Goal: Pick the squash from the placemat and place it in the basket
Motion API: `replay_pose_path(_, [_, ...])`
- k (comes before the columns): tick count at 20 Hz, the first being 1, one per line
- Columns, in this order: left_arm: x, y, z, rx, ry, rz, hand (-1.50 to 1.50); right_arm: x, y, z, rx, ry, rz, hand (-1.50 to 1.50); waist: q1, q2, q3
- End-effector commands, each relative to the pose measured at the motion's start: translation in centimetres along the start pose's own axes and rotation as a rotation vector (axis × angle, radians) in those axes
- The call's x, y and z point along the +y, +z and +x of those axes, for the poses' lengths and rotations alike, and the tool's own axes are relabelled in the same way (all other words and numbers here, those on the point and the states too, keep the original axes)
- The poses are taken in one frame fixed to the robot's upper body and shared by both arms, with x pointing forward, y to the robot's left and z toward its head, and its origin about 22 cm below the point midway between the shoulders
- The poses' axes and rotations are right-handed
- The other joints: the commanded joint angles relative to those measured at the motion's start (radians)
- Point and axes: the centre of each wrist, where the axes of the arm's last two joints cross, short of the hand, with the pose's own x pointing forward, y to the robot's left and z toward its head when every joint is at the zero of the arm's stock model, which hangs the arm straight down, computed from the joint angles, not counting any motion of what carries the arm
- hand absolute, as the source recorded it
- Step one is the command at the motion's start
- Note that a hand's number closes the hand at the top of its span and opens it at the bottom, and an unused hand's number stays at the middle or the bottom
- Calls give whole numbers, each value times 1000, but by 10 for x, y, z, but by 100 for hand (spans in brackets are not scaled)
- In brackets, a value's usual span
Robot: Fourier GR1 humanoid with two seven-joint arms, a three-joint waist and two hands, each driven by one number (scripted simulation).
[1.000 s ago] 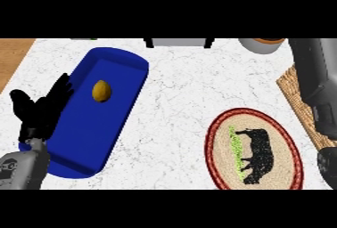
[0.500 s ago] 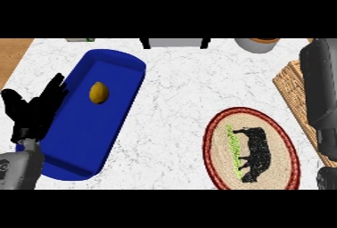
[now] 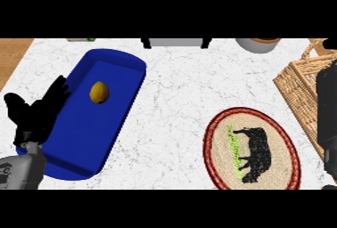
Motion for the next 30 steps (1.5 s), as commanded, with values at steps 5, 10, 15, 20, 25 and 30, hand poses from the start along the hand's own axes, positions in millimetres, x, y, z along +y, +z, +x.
replay_pose_path(5, [6, -7, -12, -3, -3, -15, 0, -15, -24, -17, 67, -74, 13, -150, -2, 0, 0])
replay_pose_path(10, [4, -2, -5, -2, -11, 3, 0, -3, -11, -28, 92, -184, -71, -150, 7, 2, 0])
replay_pose_path(15, [5, 0, 11, 0, -6, 9, 0, -39, -29, -34, 224, -376, -230, -150, -6, -7, 1])
replay_pose_path(20, [16, 5, -13, 33, -5, 29, 0, -83, -26, -68, 287, -510, -289, -150, -38, -14, -1])
replay_pose_path(25, [9, 9, -9, 35, 3, 31, 0, -140, -8, -118, 291, -509, -190, -150, -47, -20, -1])
replay_pose_path(30, [9, 5, 2, 23, -15, 27, 0, -177, 19, -173, 290, -466, -65, -150, -47, -15, 1])
